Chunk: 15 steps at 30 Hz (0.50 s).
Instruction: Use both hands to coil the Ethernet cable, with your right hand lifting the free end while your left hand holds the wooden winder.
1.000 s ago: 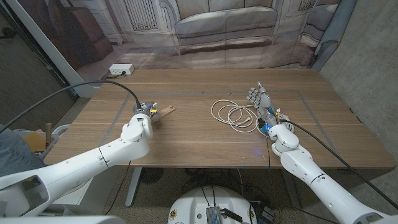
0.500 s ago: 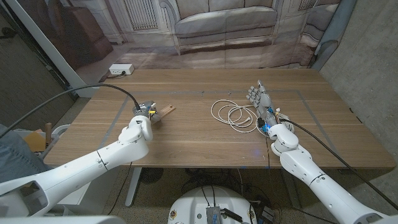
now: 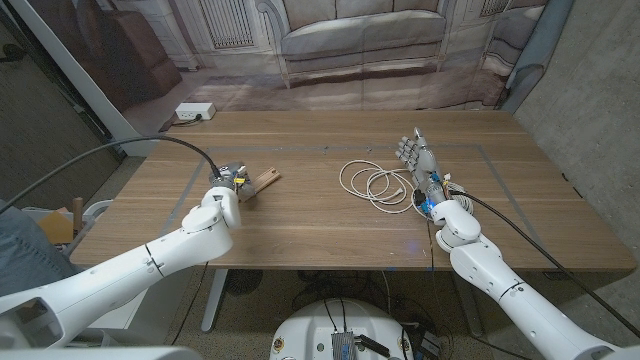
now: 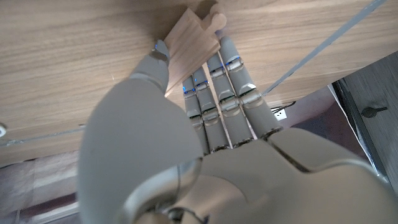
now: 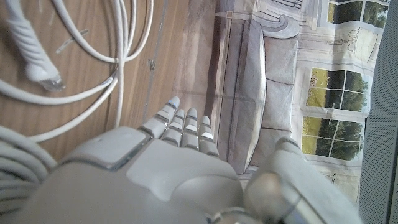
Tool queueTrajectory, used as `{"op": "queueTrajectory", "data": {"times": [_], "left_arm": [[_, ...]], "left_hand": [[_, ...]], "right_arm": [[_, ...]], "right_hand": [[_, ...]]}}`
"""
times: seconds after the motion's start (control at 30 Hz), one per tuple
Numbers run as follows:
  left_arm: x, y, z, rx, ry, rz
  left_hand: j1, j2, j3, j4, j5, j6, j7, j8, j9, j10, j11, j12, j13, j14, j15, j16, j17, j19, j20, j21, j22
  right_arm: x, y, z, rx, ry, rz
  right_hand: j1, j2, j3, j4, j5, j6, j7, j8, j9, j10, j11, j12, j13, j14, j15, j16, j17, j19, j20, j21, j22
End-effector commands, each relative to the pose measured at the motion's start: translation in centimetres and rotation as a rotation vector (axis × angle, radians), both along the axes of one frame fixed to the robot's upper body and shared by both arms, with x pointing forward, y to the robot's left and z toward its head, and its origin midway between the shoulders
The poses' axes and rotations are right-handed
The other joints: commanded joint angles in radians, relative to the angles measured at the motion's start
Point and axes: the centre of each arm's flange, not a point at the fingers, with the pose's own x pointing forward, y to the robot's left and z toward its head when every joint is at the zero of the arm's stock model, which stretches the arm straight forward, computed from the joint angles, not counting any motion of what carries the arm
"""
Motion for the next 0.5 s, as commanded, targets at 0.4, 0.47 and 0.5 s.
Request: {"op": "queueTrajectory", "data": {"times": [0.4,0.47,0.5], "left_arm": [[-1.6,0.1,1.9,-0.009,-0.175,-0.183],[-1.8,0.1,2.2,-0.014,-0.203,-0.216],[-1.9,0.0,2.3,-0.016,-0.215,-0.233]], "left_hand": [[0.057,0.069,0.021,0.004,0.007,0.151,-0.070,0.024,0.014,0.125,-0.113,-0.007,0.019,0.145,-0.181,-0.016,0.008,0.034,-0.037,0.001,0.005],[0.057,0.068,0.021,0.004,0.007,0.154,-0.073,0.025,0.014,0.128,-0.113,-0.006,0.021,0.147,-0.181,-0.017,0.008,0.032,-0.037,0.000,0.005],[0.057,0.067,0.022,0.004,0.007,0.158,-0.071,0.026,0.014,0.129,-0.114,-0.007,0.022,0.147,-0.182,-0.018,0.009,0.032,-0.037,0.000,0.005]], "right_arm": [[-3.7,1.1,0.2,-0.164,-0.113,-0.086],[-4.1,1.3,0.1,-0.202,-0.130,-0.123],[-4.2,1.3,0.1,-0.219,-0.138,-0.142]], "right_hand": [[0.037,0.024,0.013,-0.027,-0.008,0.101,-0.052,0.025,0.003,0.074,-0.036,0.028,0.003,0.040,-0.030,0.009,0.001,0.026,-0.010,-0.006,0.006],[0.044,0.026,0.015,-0.032,-0.008,0.109,-0.060,0.025,0.003,0.083,-0.044,0.030,0.003,0.048,-0.035,0.011,0.001,0.030,-0.013,-0.005,0.006],[0.047,0.028,0.017,-0.034,-0.008,0.111,-0.063,0.025,0.003,0.085,-0.046,0.030,0.003,0.053,-0.039,0.012,0.001,0.035,-0.015,-0.004,0.006]]}}
